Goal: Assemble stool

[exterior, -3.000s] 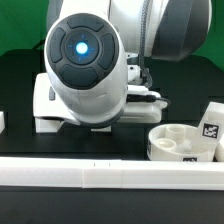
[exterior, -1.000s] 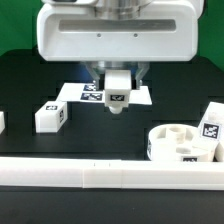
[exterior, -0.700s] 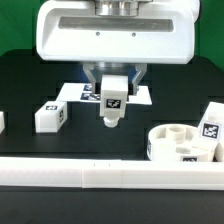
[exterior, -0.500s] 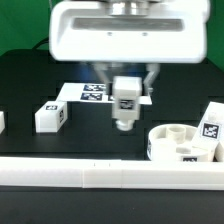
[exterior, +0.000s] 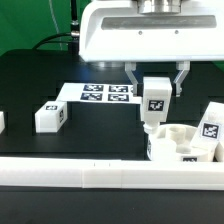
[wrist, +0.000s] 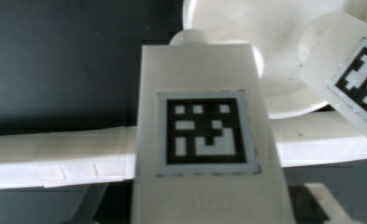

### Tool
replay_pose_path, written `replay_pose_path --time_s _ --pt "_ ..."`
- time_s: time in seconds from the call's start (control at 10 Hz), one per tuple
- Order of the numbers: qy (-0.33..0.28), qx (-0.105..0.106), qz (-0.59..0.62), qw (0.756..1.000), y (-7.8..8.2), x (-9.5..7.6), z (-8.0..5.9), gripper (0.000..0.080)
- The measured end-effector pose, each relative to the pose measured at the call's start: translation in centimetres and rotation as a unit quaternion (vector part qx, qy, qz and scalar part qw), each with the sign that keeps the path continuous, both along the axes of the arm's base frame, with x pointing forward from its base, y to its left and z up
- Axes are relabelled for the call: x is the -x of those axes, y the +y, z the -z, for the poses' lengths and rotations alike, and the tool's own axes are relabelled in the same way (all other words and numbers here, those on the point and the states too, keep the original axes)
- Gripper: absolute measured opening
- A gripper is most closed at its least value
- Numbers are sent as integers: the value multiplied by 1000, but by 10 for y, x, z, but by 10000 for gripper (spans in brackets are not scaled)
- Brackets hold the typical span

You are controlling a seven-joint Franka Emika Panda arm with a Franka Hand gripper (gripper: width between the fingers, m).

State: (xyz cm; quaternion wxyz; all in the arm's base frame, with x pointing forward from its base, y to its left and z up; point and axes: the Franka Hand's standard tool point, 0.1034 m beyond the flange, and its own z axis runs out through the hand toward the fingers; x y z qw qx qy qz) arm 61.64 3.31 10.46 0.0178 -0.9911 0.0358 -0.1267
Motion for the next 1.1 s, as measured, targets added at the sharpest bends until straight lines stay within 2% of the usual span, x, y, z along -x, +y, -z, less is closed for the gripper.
replay_pose_path --time_s 0.1,0.2,0.6,1.1 --pt "-1 0 -1 1000 3 -1 -1 337" --pt "-5 -2 -7 1000 13 -3 -3 337" --pt "-11 0 -9 1000 12 -3 -2 337" --pt "-19 3 -17 1000 21 -17 9 337"
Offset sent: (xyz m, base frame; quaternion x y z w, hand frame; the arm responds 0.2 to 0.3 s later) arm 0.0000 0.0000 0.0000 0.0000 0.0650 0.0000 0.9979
